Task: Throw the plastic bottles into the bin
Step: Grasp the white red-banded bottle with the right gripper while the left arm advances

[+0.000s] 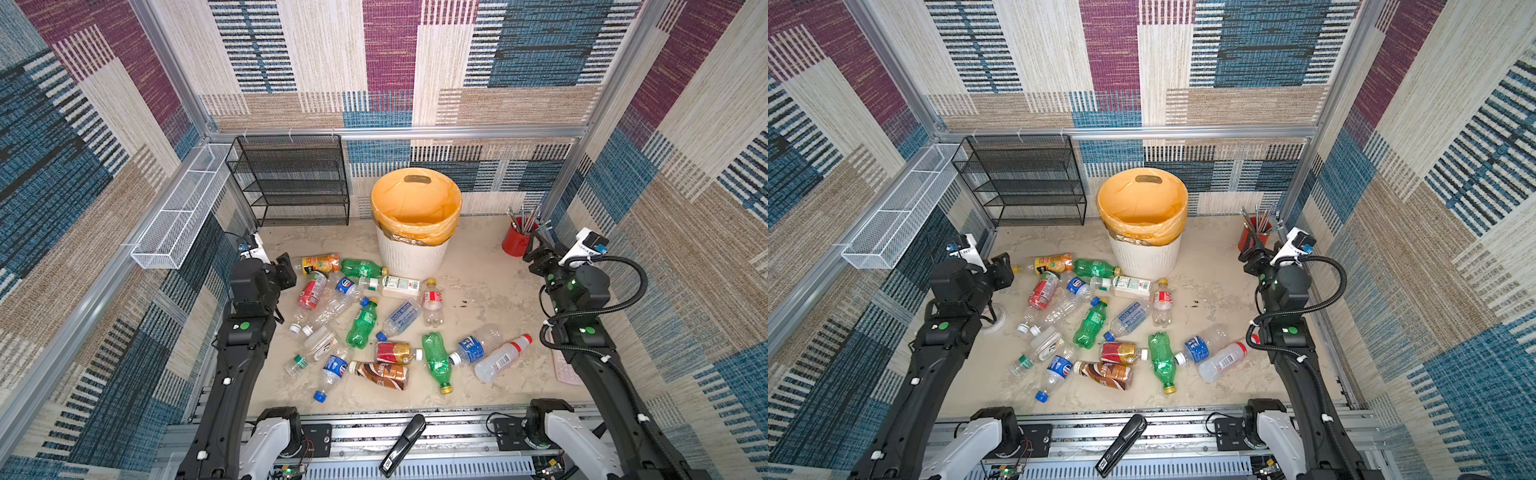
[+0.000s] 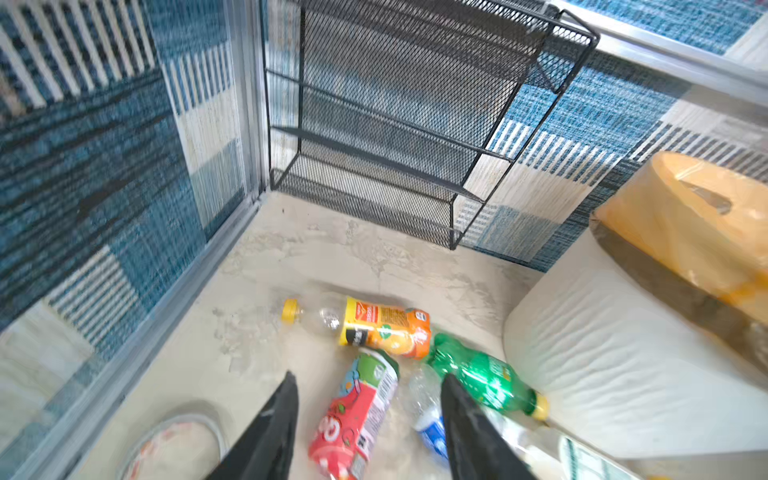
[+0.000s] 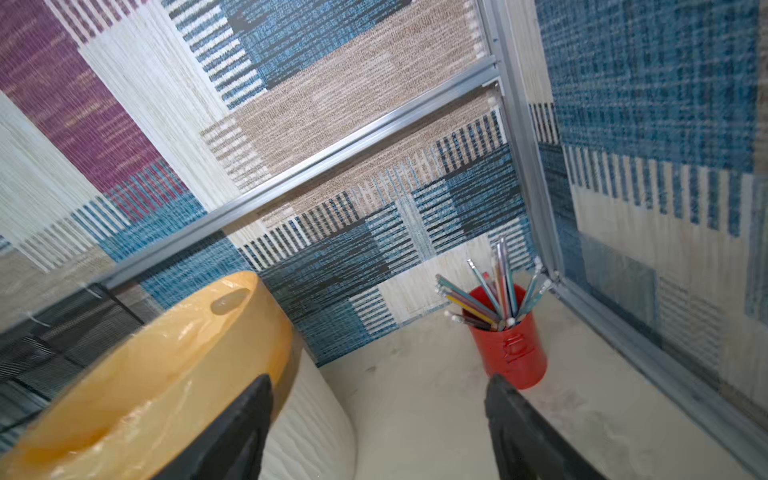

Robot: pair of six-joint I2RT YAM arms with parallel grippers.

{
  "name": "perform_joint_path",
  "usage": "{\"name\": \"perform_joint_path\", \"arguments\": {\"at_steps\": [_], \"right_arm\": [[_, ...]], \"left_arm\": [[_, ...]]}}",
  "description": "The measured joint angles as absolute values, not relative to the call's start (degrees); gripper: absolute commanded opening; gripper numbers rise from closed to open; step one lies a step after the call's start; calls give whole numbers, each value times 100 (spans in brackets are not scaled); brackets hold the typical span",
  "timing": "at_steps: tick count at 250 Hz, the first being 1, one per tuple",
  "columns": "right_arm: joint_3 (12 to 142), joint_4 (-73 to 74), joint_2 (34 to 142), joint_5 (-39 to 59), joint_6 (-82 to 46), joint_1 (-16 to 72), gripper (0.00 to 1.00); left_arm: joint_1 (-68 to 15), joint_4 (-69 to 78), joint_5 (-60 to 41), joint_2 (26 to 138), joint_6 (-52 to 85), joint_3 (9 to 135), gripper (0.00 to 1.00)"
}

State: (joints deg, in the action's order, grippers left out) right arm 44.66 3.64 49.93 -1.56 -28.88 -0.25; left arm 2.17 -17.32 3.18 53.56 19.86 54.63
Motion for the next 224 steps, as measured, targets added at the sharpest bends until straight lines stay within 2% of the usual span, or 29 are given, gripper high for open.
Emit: {"name": "perform_joint_path", "arguments": {"at_steps": [20,34,68,91,107,137,165,224], "right_arm": [[5043,-906,5157,178,-3481,126,80],[5216,-1767,5179,333,-3839,176,77],[5358,-3913,4648,563,-4510,198,73],[5317,-4716,4440,858,-4772,202,61],[5019,-5186,4292,1164,-4982,202,57],[4556,-6071,3896,1612,-5330,202,60],[4482,-6676,3780,1750,-5502,202,67],[3909,-7035,3667,1747,-5640,202,70]], "left_arm": [[172,-2834,27,5159,2585,5804,47],[102,-3457,-211,4956,2936,5837,47],[-16,-4764,-652,4491,3507,5837,47],[-56,-5256,-858,4281,3721,5771,47],[-89,-5533,-1007,4239,3857,5673,47],[-119,-5946,-1256,4265,3924,5601,50],[-128,-6204,-1413,4241,3916,5647,52],[-314,-6368,-1616,4080,3881,5542,52]]}}
